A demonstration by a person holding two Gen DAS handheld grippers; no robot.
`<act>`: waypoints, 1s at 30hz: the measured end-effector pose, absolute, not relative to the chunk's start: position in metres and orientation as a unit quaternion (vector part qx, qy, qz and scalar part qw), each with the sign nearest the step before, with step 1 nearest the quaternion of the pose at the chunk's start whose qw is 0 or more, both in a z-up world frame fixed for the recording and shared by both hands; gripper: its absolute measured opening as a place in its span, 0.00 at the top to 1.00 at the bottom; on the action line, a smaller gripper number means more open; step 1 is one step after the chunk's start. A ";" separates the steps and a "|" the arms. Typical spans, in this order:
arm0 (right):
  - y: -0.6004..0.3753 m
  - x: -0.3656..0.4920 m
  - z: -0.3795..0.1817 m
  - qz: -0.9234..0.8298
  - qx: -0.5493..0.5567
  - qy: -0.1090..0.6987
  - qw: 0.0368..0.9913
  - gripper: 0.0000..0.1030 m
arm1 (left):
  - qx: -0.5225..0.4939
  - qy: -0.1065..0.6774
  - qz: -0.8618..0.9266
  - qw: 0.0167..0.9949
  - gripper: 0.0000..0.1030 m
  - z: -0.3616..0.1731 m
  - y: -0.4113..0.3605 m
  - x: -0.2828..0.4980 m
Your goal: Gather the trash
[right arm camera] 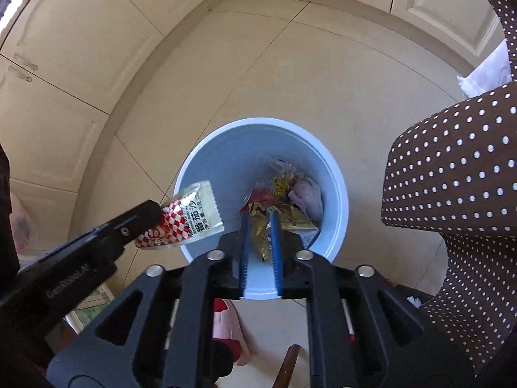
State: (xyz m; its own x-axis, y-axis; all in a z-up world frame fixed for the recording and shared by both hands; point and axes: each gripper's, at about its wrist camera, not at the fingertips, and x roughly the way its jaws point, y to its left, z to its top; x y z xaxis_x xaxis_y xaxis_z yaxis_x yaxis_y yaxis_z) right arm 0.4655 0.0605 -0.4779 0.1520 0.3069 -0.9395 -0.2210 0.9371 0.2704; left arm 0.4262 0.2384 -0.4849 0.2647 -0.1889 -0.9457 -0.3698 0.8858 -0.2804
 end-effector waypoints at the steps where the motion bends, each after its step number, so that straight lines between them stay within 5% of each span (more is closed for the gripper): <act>1: 0.058 0.465 -0.478 0.174 0.034 0.626 0.760 0.76 | -0.229 0.605 0.058 0.760 0.88 -0.485 0.237 0.426; 11: 0.043 0.457 -0.449 0.171 0.029 0.607 0.776 0.60 | -0.231 0.608 0.027 0.759 0.84 -0.476 0.233 0.424; 19: 0.036 0.442 -0.410 0.170 0.010 0.584 0.794 0.58 | -0.212 0.591 0.041 0.777 0.47 -0.441 0.236 0.401; 30: 0.018 0.360 -0.278 0.177 -0.064 0.464 0.866 0.49 | -0.120 0.490 0.074 0.860 0.27 -0.304 0.205 0.326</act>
